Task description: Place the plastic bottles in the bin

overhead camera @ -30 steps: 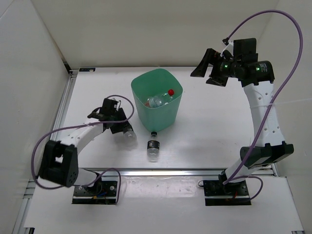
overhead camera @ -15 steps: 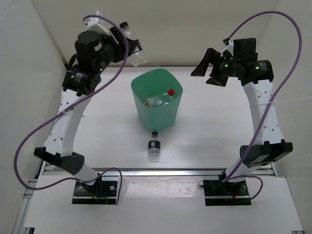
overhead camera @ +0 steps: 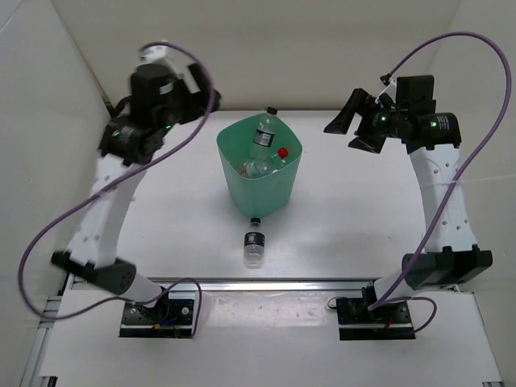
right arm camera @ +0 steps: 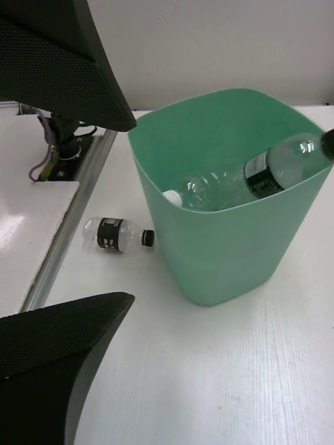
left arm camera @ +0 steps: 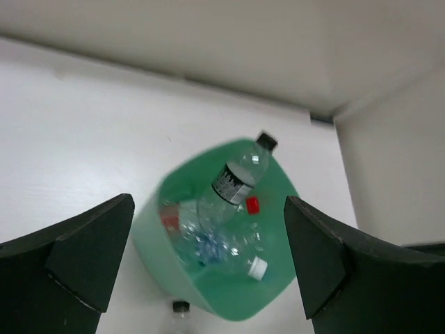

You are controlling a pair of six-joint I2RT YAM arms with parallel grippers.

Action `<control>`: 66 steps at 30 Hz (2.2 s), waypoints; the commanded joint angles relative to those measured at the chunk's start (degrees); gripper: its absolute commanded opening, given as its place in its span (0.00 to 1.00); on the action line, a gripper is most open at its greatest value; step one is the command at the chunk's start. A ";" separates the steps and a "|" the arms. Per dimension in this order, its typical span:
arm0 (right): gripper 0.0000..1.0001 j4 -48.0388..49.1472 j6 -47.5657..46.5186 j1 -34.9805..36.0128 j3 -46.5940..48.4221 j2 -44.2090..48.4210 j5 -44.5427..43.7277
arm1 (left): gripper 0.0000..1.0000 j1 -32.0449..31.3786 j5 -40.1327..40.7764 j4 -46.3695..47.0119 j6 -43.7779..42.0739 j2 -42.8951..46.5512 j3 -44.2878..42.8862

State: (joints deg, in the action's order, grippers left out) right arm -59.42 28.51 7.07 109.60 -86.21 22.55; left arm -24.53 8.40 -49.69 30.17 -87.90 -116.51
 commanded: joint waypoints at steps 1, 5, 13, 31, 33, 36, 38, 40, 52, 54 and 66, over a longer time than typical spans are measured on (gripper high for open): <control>1.00 4.73 3.55 -0.13 -11.18 5.17 2.84 | 1.00 3.77 11.60 -1.46 -0.64 13.35 4.50; 1.00 15.45 8.38 3.56 -33.15 15.61 4.09 | 1.00 10.02 9.97 -7.86 2.08 19.59 16.89; 0.99 25.46 9.64 14.78 -49.47 16.78 1.46 | 1.00 15.66 5.58 -13.77 8.76 30.06 38.36; 0.99 40.95 20.80 49.61 -51.07 -5.27 -32.04 | 1.00 15.04 2.68 -14.82 8.76 35.25 50.94; 0.99 41.49 20.79 50.23 -50.54 -7.20 -32.04 | 1.00 14.51 2.67 -14.82 8.76 35.25 50.94; 0.99 41.49 22.02 50.76 -49.84 -8.52 -32.04 | 1.00 13.99 2.67 -14.82 8.76 34.72 51.47; 0.99 41.49 22.55 50.76 -49.84 -8.53 -32.04 | 1.00 13.99 2.67 -14.82 8.76 34.72 51.99; 0.99 41.49 22.55 50.76 -50.36 -9.06 -32.04 | 1.00 13.99 2.67 -14.82 8.76 34.72 52.00; 0.62 34.99 25.72 50.76 -48.69 -13.63 -29.75 | 1.00 13.99 4.42 -15.35 8.23 36.57 54.72; 0.46 31.84 25.72 50.76 -48.08 -12.32 -29.75 | 1.00 13.99 4.43 -15.35 8.23 37.18 55.34; 0.30 9.31 23.56 51.82 -24.50 9.57 -38.01 | 1.00 13.99 6.19 -14.82 8.23 40.43 55.95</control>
State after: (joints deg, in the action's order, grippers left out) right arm -46.89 56.64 58.06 73.45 -81.97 -10.68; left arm -10.31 13.15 -64.88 38.61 -48.90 -61.21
